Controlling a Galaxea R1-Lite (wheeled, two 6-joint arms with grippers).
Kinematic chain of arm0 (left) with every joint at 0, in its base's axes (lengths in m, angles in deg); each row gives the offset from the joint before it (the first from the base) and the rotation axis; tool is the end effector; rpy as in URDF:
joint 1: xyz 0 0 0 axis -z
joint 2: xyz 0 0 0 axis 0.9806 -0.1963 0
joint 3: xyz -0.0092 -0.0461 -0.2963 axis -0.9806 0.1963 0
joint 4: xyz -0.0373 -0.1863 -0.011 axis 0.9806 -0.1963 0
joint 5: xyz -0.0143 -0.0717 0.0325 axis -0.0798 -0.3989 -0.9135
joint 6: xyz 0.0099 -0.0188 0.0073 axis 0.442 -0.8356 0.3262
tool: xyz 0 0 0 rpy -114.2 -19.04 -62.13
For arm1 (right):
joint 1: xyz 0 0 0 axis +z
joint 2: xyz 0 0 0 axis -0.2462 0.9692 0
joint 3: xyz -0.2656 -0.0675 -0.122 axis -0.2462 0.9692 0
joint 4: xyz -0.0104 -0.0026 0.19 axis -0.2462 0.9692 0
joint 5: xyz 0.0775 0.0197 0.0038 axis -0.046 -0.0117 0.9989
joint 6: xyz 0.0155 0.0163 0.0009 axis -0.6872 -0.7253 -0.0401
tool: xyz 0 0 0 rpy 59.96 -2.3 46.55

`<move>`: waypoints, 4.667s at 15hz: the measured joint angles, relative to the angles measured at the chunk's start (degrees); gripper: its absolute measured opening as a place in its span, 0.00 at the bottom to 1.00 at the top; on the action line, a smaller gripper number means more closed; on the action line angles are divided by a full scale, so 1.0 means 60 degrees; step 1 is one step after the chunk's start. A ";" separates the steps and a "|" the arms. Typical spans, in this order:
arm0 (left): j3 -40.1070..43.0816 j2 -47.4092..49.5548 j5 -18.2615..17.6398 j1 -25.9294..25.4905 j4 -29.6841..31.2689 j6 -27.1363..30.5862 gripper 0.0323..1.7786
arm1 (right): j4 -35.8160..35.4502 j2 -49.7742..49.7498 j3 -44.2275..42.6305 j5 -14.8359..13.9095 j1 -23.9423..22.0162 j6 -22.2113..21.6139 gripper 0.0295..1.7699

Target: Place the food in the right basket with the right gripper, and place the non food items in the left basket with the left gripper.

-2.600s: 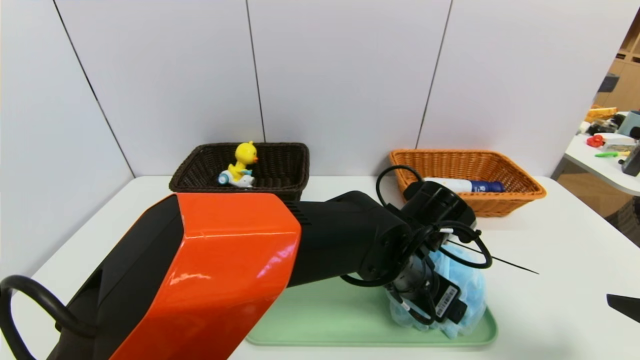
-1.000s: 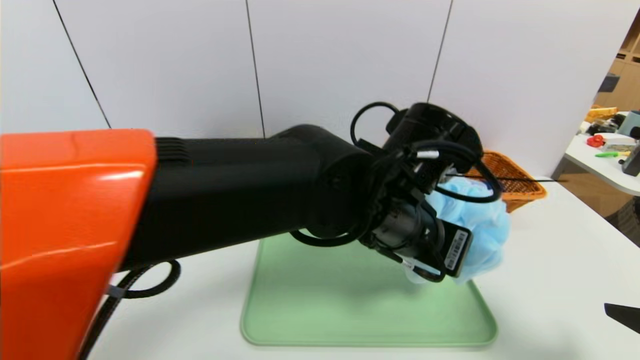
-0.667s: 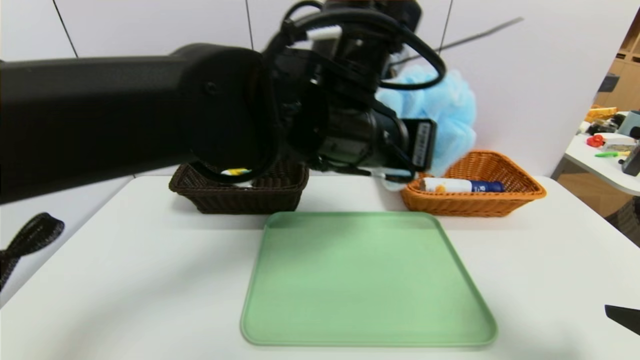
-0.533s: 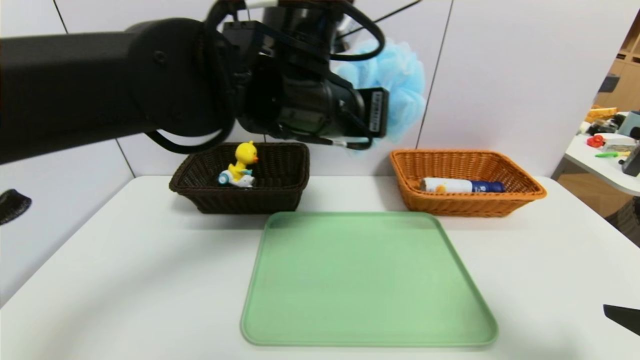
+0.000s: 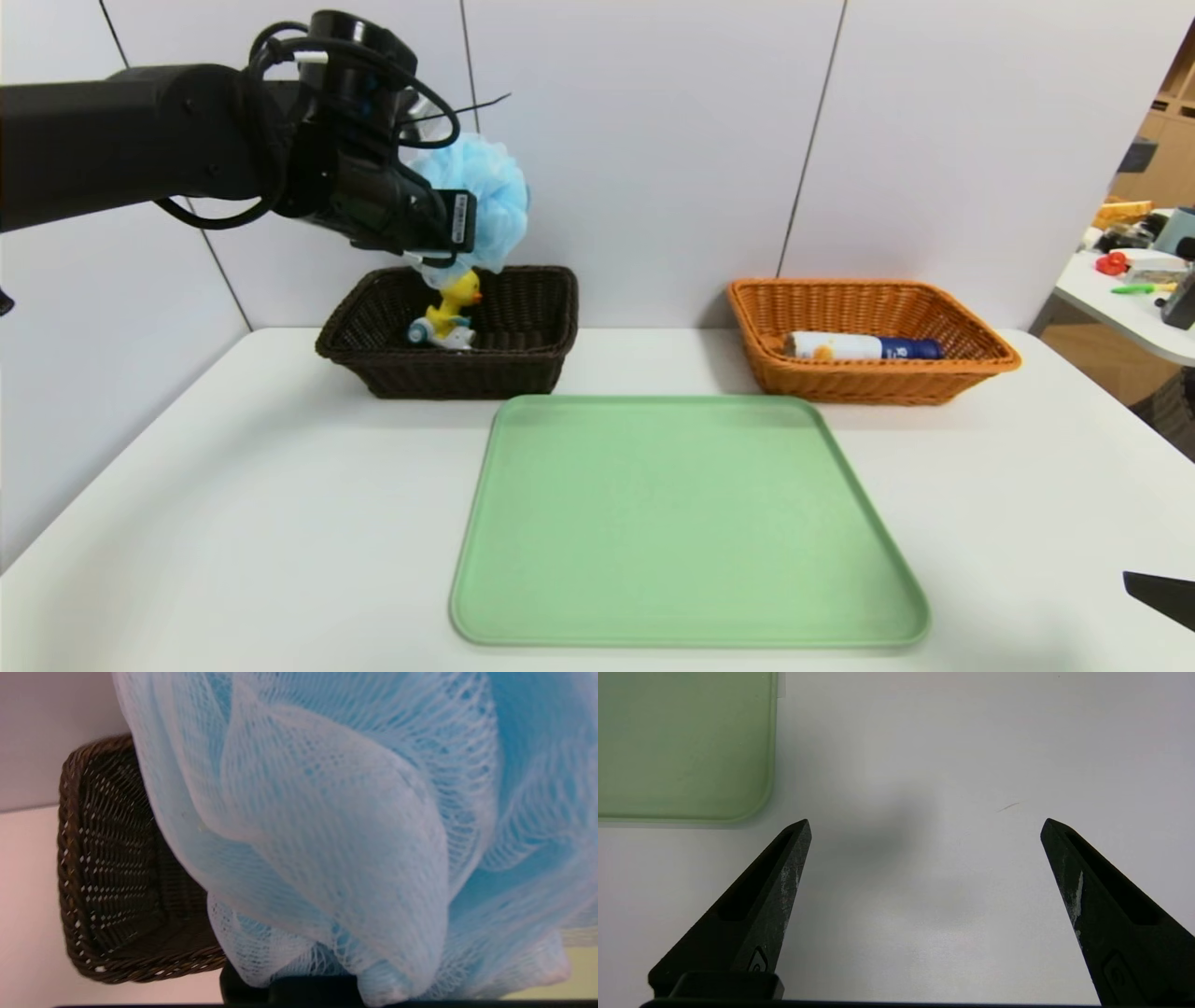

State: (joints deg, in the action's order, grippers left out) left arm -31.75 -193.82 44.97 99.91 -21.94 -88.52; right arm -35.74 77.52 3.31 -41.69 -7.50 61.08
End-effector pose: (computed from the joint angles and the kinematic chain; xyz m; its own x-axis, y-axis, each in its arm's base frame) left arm 0.3592 -0.1361 0.2975 0.8665 -0.1820 -0.4648 0.1779 0.9826 -0.0531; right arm 0.0829 0.0061 0.2132 0.7430 -0.0769 -0.6649 0.0080 0.9943 -0.1060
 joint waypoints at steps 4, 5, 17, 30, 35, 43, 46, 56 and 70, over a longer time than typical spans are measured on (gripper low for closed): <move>-0.0022 -0.0549 0.0022 -0.0189 0.0033 -0.0100 0.21 | 0.0018 -0.0041 0.0028 0.0010 0.0000 0.0000 0.96; -0.0041 -0.0650 0.0028 -0.0207 0.0033 -0.0175 0.26 | 0.0018 -0.0055 0.0047 0.0010 0.0000 0.0000 0.96; -0.0266 -0.0654 0.0073 -0.0207 0.0010 -0.0441 0.81 | -0.0010 -0.0110 0.0000 -0.0047 -0.0002 0.0024 0.96; 0.4433 0.6678 0.1788 -0.1140 -0.1522 -0.0872 0.93 | -0.0973 -0.1323 0.0654 -0.0187 -0.0473 0.0388 0.96; 0.7131 0.9362 0.1770 -0.2905 -0.0358 -0.0872 0.94 | -0.1020 -0.2259 0.0971 0.0167 -0.0652 0.0459 0.96; 1.1770 1.3895 0.1694 -0.3574 0.0754 -0.0514 0.95 | -0.0955 -0.4303 0.1201 0.0376 -0.0841 0.0494 0.96; 1.2556 1.5141 0.1599 -0.3604 0.0870 -0.0248 0.95 | -0.1089 -0.5191 0.1260 0.0408 -0.1195 0.0490 0.96; 1.4505 1.8095 0.0677 -0.3606 0.2418 0.1176 0.95 | -0.7192 -0.6347 0.3117 0.1611 -0.1621 0.1873 0.96; 1.6057 1.8810 0.0658 -0.3588 0.3785 0.1745 0.95 | -0.6821 -0.8269 0.5317 0.2373 -0.1203 0.2182 0.96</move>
State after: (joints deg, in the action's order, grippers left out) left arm 64.59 -80.96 48.92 78.38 0.77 -78.05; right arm -76.66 27.90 35.22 -27.45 -14.72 74.17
